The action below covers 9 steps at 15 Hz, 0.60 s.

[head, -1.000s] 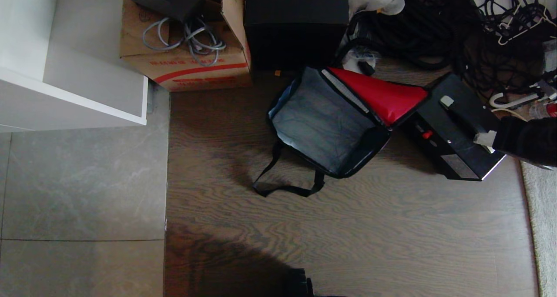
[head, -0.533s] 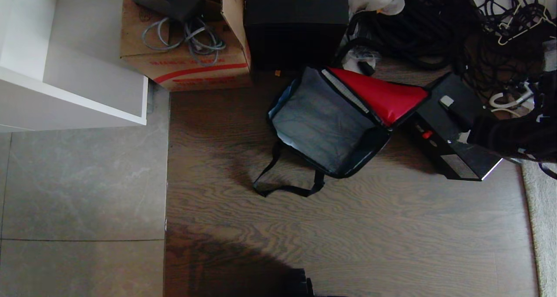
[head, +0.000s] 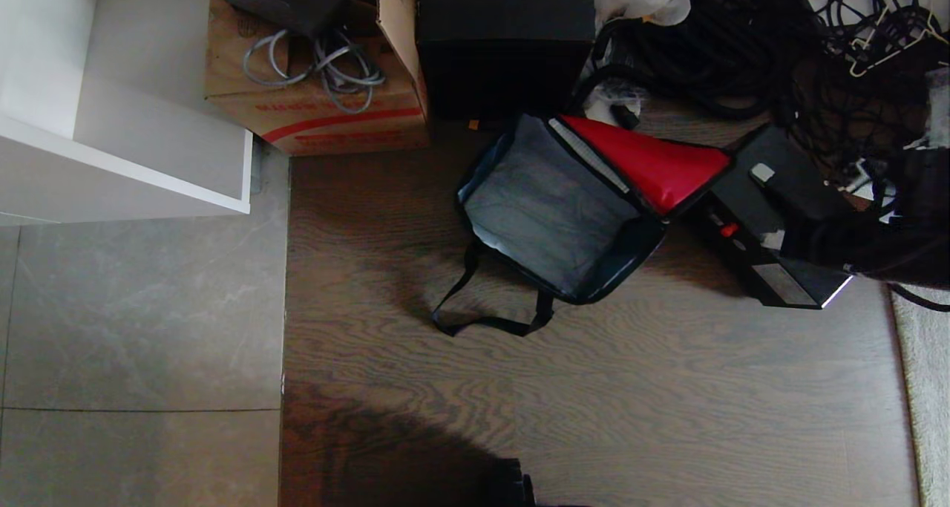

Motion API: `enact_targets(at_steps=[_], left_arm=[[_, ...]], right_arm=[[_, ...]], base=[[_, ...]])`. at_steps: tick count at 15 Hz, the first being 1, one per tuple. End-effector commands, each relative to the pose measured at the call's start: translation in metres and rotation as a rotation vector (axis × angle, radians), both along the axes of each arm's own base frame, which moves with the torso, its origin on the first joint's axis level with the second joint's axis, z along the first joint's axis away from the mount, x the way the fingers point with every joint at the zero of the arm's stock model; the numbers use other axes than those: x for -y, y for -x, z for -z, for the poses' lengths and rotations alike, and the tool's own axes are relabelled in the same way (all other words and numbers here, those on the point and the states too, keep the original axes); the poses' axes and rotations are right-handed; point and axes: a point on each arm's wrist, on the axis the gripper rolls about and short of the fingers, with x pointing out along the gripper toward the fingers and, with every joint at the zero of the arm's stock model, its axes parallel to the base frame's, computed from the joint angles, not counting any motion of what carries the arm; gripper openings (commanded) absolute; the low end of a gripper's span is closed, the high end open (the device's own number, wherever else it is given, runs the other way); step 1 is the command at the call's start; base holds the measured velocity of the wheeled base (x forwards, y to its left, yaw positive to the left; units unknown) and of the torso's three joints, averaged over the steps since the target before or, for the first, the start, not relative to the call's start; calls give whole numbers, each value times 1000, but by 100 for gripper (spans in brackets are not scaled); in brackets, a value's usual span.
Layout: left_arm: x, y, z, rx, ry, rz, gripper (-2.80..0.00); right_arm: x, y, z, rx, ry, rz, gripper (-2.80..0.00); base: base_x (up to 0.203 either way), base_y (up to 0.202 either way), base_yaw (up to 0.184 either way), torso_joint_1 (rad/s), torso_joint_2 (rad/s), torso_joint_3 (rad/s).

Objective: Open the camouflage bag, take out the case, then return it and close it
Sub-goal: Grip the handle again

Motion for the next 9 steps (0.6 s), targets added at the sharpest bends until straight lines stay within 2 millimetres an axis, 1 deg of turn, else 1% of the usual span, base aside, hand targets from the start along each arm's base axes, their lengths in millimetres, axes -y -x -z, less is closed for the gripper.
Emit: enact_targets(at_steps=[1,3,5,9], left_arm=[[0,-1,2,-7,0,-1,-280],[0,-1,2,-7,0,-2,-280],[0,-1,2,-7,0,0,-280],[0,-1,2,-7,0,-2,-280]], right_arm=[[1,7,-7,37,3,-31,0],[0,10,-8,67,43,-44,0],[-1,14,0,52,72,-58,0],[4,5,15,71,187,-81,0]], base=[[0,0,0,0,0,0],[0,0,0,0,0,0],[0,0,0,0,0,0],[0,0,0,0,0,0]])
